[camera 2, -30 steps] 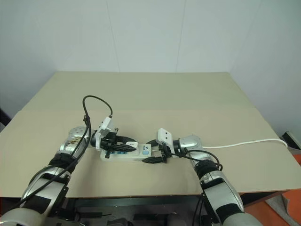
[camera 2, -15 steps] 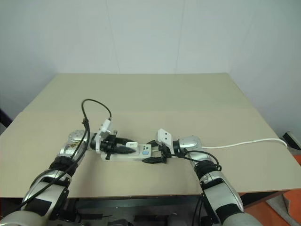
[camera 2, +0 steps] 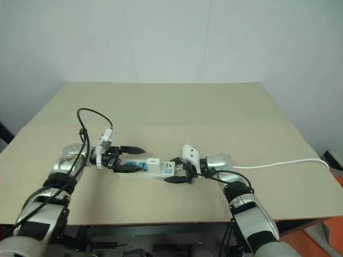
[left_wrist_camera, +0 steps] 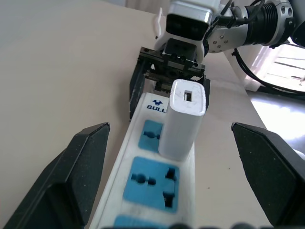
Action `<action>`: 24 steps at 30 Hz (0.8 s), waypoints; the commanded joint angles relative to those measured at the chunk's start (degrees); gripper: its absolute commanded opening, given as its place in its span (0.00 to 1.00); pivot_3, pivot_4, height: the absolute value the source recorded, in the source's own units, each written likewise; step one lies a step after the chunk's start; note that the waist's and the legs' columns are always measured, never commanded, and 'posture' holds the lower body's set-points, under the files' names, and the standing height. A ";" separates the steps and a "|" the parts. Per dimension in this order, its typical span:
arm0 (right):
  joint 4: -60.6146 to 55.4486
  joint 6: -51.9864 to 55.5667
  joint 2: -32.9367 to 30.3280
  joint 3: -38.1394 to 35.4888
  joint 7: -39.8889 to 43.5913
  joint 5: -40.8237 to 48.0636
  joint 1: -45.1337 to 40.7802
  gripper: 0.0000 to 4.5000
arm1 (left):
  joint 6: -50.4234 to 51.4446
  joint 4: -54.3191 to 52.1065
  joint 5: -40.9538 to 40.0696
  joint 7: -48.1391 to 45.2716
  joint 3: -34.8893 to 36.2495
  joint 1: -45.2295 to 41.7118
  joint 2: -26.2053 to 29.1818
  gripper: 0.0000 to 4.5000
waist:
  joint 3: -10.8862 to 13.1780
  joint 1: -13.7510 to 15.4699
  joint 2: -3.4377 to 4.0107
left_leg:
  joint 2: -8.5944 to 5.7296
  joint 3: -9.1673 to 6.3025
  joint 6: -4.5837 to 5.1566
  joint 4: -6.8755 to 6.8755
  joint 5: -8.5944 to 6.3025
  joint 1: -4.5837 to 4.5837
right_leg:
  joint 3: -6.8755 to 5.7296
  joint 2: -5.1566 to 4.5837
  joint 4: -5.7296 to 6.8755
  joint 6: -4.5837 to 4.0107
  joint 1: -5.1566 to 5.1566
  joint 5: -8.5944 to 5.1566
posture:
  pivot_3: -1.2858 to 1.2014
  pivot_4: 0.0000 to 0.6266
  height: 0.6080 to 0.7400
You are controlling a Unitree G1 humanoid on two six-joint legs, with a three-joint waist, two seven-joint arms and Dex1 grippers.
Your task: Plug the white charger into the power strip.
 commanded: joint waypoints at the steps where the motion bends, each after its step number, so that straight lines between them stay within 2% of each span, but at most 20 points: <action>1: 1.69 0.28 -3.52 -0.90 -0.59 -1.94 0.27 0.76 | 1.92 -3.19 -3.63 -0.43 2.72 -1.84 2.62 0.99 | 0.02 0.27 0.00 | 0.00 0.00 0.00 0.00 0.00 -0.04 | -0.01 0.00 -0.02 0.00 -0.03 0.00 | 0.52 0.24 1.00; 4: 0.49 0.16 -6.27 -1.89 2.71 -0.79 -0.11 0.99 | 3.94 -4.45 -5.43 -0.43 4.45 -1.47 4.68 1.00 | 0.09 0.95 0.01 | 0.00 0.01 0.02 -0.05 -0.01 -0.15 | -0.09 -0.01 -0.19 -0.03 -0.07 0.02 | 0.52 0.24 1.00; 10: -8.02 1.09 -12.61 -3.80 8.99 2.11 2.35 1.00 | 5.22 -6.41 -6.53 -0.43 7.35 1.87 7.50 1.00 | 0.27 1.01 0.03 | 0.02 0.00 0.17 -0.05 -0.11 -0.75 | -0.18 0.00 -0.50 -0.31 -0.42 0.21 | 0.52 0.24 1.00; 14: -21.57 6.25 -19.09 -6.98 11.34 6.08 7.74 1.00 | 7.60 -10.49 -7.41 -0.43 9.21 5.03 9.65 1.00 | 0.36 1.05 0.01 | 0.01 0.00 0.26 -0.05 -0.19 -1.01 | -0.19 -0.02 -0.59 -0.25 -0.62 0.18 | 0.52 0.24 1.00; 17: -31.84 11.35 -24.92 -10.82 11.05 9.88 12.90 1.00 | 8.75 -13.36 -7.45 -0.35 10.32 7.50 11.85 1.00 | 0.41 1.17 0.01 | 0.00 0.01 0.26 -0.03 -0.19 -1.43 | -0.19 -0.05 -0.56 -0.23 -1.06 0.19 | 0.52 0.24 1.00; 24: -45.82 20.00 -35.04 -21.14 7.72 15.98 24.05 1.00 | 10.56 -15.92 -6.94 0.14 12.70 10.42 14.49 1.00 | 0.49 1.52 -0.04 | -0.01 0.05 0.25 -0.01 -0.19 -1.36 | -0.23 -0.07 -0.55 -0.20 -1.00 0.16 | 0.52 0.24 1.00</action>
